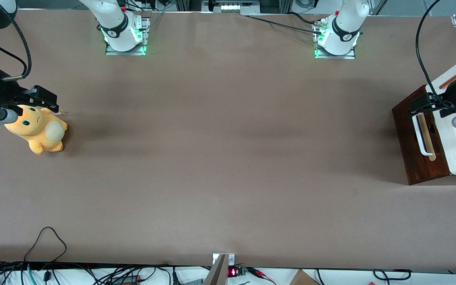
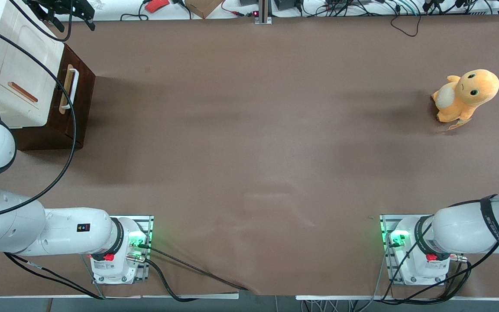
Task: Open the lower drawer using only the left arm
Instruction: 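Move the left gripper down to the white handle of the lower drawer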
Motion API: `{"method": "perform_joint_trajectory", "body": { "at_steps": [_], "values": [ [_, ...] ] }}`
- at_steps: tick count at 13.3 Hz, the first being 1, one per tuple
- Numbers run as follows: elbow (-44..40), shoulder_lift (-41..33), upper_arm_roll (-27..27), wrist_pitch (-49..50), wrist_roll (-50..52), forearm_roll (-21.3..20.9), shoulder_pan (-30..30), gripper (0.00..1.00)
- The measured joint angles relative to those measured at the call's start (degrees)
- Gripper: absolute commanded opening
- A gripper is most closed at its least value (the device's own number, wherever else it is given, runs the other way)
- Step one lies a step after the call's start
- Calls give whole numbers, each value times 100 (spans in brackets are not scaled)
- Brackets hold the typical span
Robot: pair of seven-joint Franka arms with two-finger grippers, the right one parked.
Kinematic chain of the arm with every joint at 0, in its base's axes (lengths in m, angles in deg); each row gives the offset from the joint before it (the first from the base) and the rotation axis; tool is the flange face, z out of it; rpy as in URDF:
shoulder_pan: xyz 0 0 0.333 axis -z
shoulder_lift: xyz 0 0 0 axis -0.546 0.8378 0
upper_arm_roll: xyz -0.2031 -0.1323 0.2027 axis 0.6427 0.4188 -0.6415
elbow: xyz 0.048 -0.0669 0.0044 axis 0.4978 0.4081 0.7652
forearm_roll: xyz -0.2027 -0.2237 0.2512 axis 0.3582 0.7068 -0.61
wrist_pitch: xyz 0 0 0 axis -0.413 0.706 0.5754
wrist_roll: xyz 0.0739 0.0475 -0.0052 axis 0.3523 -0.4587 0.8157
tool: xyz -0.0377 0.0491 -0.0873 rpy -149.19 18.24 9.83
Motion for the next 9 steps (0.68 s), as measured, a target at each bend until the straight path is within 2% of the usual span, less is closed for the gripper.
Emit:
{"method": "perform_joint_trajectory", "body": {
  "at_steps": [9],
  "values": [
    [-51, 1, 79, 18, -123, -132, 4, 100]
  ]
}}
